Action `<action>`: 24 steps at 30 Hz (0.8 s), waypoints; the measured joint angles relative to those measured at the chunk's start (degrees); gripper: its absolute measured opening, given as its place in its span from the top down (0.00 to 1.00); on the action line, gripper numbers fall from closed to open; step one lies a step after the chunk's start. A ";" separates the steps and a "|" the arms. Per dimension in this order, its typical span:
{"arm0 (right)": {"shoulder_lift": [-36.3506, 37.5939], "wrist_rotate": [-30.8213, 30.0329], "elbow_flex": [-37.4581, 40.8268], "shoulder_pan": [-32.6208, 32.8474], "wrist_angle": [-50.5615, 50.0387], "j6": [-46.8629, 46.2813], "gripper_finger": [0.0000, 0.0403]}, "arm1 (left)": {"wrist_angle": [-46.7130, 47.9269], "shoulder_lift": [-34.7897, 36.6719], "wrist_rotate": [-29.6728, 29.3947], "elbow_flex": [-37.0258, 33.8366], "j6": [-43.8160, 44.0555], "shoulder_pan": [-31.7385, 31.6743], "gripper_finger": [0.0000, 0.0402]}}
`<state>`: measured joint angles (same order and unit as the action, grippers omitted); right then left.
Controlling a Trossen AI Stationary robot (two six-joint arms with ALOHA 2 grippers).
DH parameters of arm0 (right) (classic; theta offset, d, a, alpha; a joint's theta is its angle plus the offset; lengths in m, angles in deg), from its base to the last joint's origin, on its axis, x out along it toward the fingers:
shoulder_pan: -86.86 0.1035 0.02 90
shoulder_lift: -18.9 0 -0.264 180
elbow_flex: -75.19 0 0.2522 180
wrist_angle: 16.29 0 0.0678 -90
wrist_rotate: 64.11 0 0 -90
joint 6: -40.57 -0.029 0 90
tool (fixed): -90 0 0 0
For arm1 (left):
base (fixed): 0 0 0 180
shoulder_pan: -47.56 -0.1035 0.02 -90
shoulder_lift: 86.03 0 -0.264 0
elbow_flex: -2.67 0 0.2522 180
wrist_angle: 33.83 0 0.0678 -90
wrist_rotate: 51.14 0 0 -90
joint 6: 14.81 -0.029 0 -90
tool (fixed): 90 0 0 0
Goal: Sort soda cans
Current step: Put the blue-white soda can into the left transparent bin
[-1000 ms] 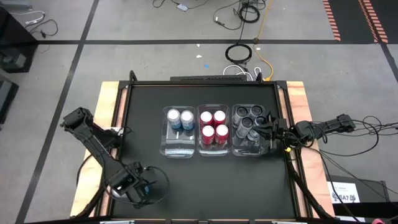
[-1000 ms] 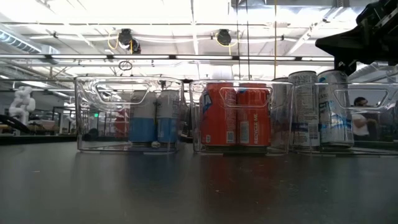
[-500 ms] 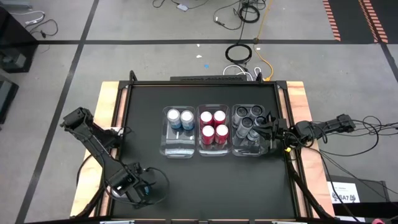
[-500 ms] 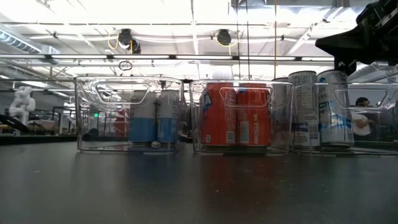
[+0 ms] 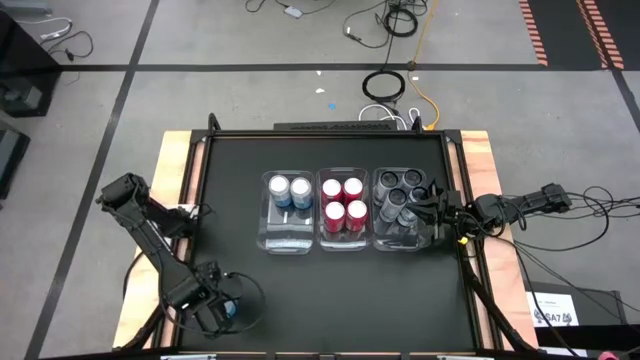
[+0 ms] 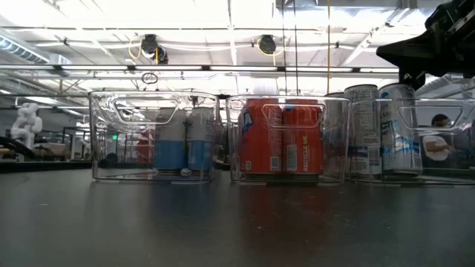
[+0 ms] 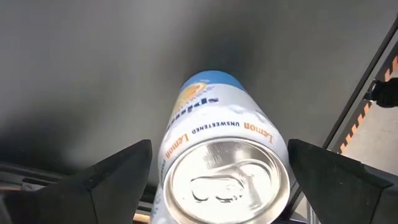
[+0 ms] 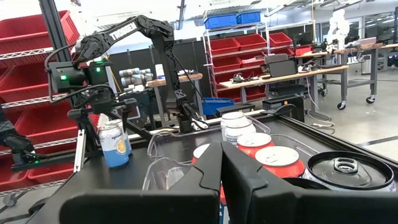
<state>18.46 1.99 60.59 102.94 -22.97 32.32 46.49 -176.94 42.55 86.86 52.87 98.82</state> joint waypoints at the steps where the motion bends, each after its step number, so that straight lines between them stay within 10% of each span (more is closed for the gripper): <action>1: 0.00 0.00 0.00 -0.01 -0.01 0.01 1.00 | -0.01 0.00 0.20 0.00 0.51 0.13 0.05; 24: 0.00 0.00 0.00 -0.02 0.00 0.02 1.00 | 0.30 -3.76 1.85 0.00 0.95 0.27 0.13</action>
<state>18.46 1.99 60.59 102.92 -22.96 32.34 46.79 -180.70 44.40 86.86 53.82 99.09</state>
